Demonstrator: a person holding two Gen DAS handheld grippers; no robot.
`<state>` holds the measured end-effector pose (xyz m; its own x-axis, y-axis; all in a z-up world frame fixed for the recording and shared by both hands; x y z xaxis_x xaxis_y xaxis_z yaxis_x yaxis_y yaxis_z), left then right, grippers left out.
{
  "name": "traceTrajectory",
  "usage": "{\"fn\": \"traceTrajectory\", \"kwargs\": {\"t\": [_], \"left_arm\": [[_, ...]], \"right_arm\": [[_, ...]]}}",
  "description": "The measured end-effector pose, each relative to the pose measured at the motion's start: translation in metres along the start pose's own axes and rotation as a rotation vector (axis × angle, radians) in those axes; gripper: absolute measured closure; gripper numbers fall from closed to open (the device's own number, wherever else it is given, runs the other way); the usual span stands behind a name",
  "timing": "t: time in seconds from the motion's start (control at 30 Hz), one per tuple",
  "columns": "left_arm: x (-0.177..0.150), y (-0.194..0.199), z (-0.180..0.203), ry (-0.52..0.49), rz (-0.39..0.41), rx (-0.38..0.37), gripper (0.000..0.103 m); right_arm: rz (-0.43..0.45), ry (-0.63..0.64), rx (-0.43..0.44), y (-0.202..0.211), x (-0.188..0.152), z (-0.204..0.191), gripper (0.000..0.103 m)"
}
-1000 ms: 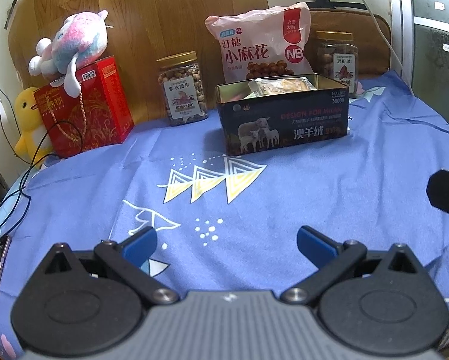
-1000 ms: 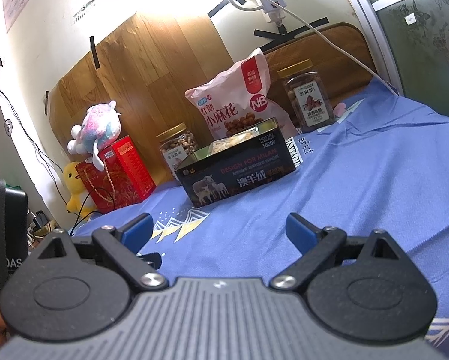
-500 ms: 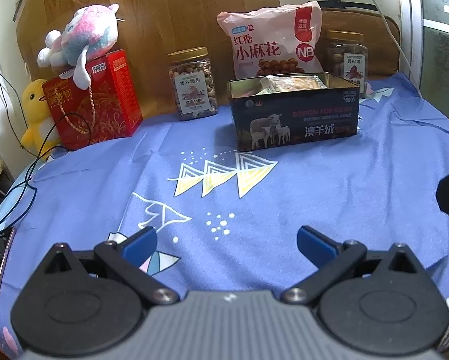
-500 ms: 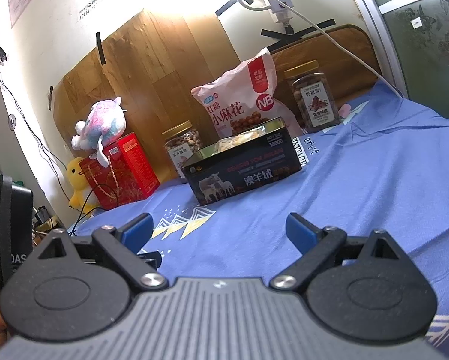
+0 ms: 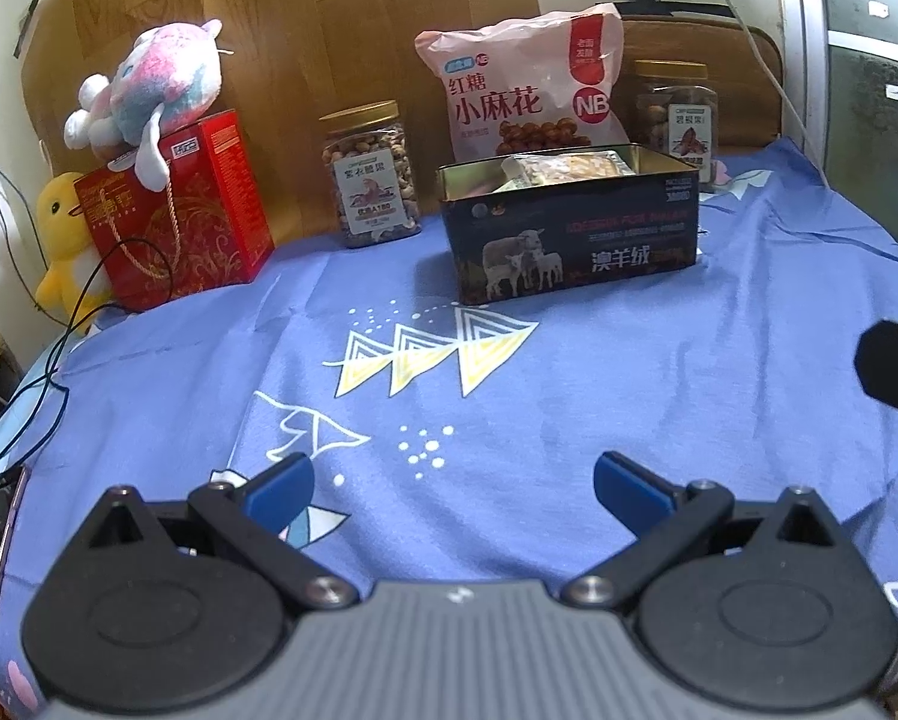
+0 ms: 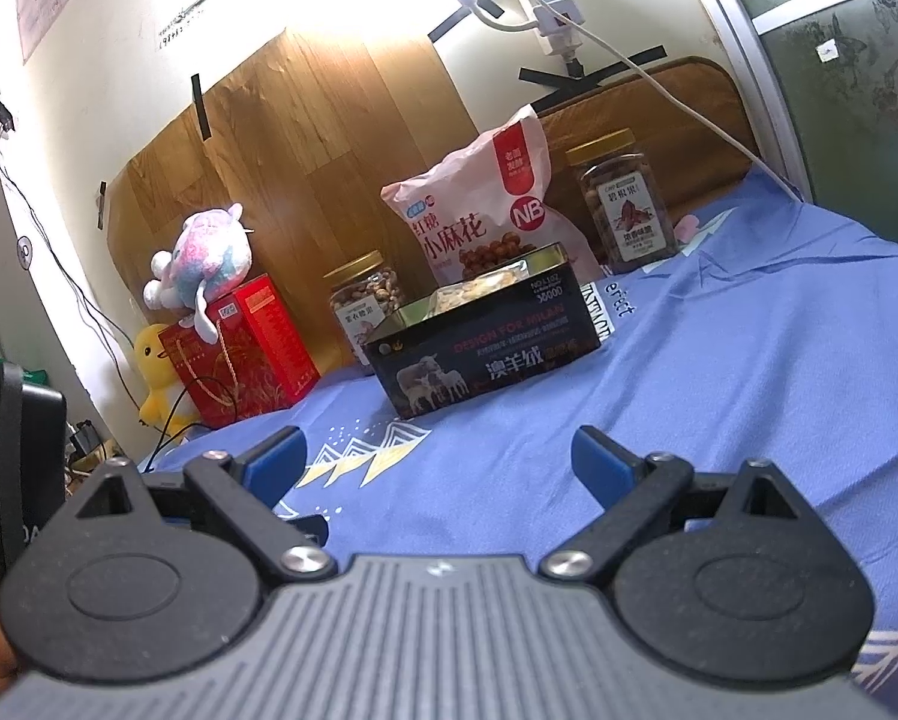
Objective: Organize snacks
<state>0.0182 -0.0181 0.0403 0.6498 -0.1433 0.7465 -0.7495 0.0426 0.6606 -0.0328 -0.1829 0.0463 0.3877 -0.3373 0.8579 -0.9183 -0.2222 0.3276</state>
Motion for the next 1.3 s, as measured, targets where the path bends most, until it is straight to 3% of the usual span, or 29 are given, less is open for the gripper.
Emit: {"fn": "traceTrajectory", "kwargs": {"t": [0.4,0.83,1.1,1.3], "left_arm": [[0.003,0.015,0.002,0.017,0.022,-0.054,0.0],[-0.02,0.052,0.01,-0.02,0.11,-0.189,0.0],[-0.026,0.071,-0.009,-0.006,0.149,-0.171,0.0],[-0.019,0.07,-0.023,0.034,0.155,-0.125,0.0]], "right_arm": [[0.012,-0.008,-0.017,0.008,0.006,0.002,0.006],[0.06,0.029,-0.15,0.058,-0.005,-0.015,0.006],[0.082,0.057,-0.137,0.073,-0.007,-0.038,0.006],[0.056,0.061,-0.108,0.059,-0.006,-0.042,0.006]]}}
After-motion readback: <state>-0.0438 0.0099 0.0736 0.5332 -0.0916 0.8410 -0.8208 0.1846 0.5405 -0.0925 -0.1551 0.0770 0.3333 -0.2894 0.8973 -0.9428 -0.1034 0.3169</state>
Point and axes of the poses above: each gripper's, at about its wrist camera, not at the fingertips, and y roughly against the way its jaws point, z to its right, x to its top, the point moved 3 cm from there along -y, roughly the way its jaws point, and after that the axes turned 6 degrees about -x, right-handed, at the moved point
